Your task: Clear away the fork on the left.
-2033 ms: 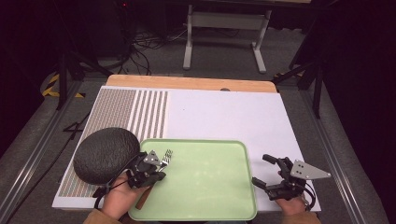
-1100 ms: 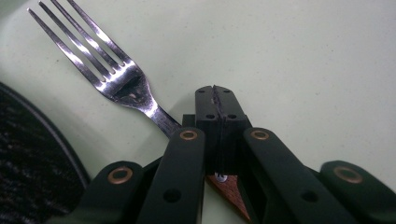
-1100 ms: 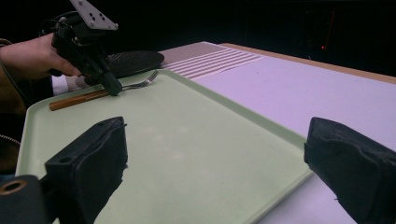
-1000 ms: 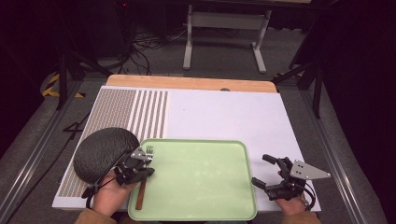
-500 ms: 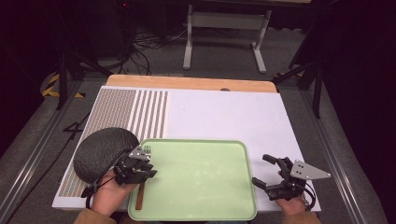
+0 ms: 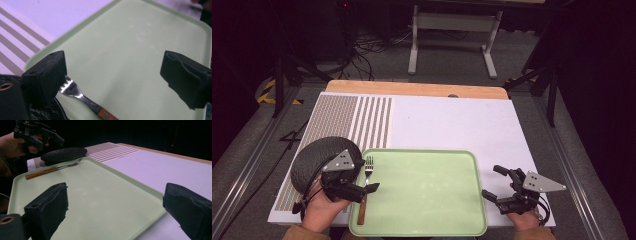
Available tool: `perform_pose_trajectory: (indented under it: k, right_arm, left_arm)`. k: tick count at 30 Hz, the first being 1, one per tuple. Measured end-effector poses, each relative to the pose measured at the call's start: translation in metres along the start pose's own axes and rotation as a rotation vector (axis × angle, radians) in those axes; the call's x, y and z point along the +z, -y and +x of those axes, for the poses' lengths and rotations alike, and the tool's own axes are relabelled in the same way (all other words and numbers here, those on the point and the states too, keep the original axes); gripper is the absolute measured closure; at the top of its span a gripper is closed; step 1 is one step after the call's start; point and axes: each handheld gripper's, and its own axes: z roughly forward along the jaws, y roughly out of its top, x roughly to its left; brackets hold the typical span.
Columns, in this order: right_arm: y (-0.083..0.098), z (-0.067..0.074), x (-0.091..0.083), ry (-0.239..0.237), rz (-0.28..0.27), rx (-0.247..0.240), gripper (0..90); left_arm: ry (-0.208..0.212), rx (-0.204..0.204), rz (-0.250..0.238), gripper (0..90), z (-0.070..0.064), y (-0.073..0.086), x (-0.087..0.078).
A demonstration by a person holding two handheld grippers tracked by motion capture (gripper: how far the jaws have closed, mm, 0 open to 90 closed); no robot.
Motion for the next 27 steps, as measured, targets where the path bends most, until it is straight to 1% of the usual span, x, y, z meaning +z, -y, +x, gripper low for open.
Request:
perform_pose_trajectory:
  k: [1,2,4,6,9,11,13,14,18,19,23,24,26,27]
  right_arm:
    - [0.000,0.000,0.000,0.001,-0.001,0.000,6.7]
    - [0.000,0.000,0.000,0.001,-0.001,0.000,6.7]
    - [0.000,-0.001,0.000,0.000,-0.001,0.001,6.7]
    - [0.000,0.000,0.000,-0.002,-0.001,0.000,6.7]
    - [0.000,0.000,0.001,-0.003,0.002,-0.001,6.7]
    - [0.000,0.000,0.001,-0.002,0.002,-0.001,6.7]
    - [0.000,0.000,0.001,-0.003,0.002,-0.002,6.7]
    - [0.000,0.000,0.001,-0.002,0.003,-0.001,6.7]
    - [0.001,0.000,0.001,0.000,0.002,0.000,6.7]
    - [0.001,-0.001,0.001,0.001,0.001,0.001,6.7]
    - [0.002,-0.002,0.001,0.002,0.004,0.004,6.7]
    - [0.003,-0.002,0.001,0.002,0.004,0.003,6.6]
    - [0.004,-0.003,0.001,0.005,0.009,0.001,6.7]
    - [0.005,-0.003,0.001,0.008,0.012,0.000,6.7]
  left_arm:
    - [-0.008,0.004,-0.017,5.1,0.000,0.001,-0.003]
    - [-0.016,0.005,-0.028,5.1,0.001,0.003,-0.006]
    - [-0.009,0.006,-0.051,4.1,0.003,0.008,-0.011]
    - [-0.016,0.003,-0.087,3.5,0.005,0.015,-0.017]
    - [-0.002,-0.020,-0.166,3.5,0.009,0.029,-0.025]
    - [-0.003,-0.031,-0.203,3.5,0.012,0.036,-0.027]
    - [0.009,-0.049,-0.246,3.4,0.015,0.045,-0.029]
    - [0.009,-0.050,-0.261,3.4,0.016,0.049,-0.030]
    - [-0.013,-0.017,-0.260,3.4,0.014,0.058,-0.029]
    - [-0.020,-0.001,-0.260,3.4,0.013,0.061,-0.028]
    - [-0.022,0.008,-0.280,3.3,0.012,0.075,-0.026]
    - [-0.024,0.004,-0.284,3.2,0.012,0.078,-0.025]
    - [-0.041,0.000,-0.290,3.2,0.014,0.084,-0.023]
    - [-0.040,-0.002,-0.293,3.1,0.015,0.086,-0.021]
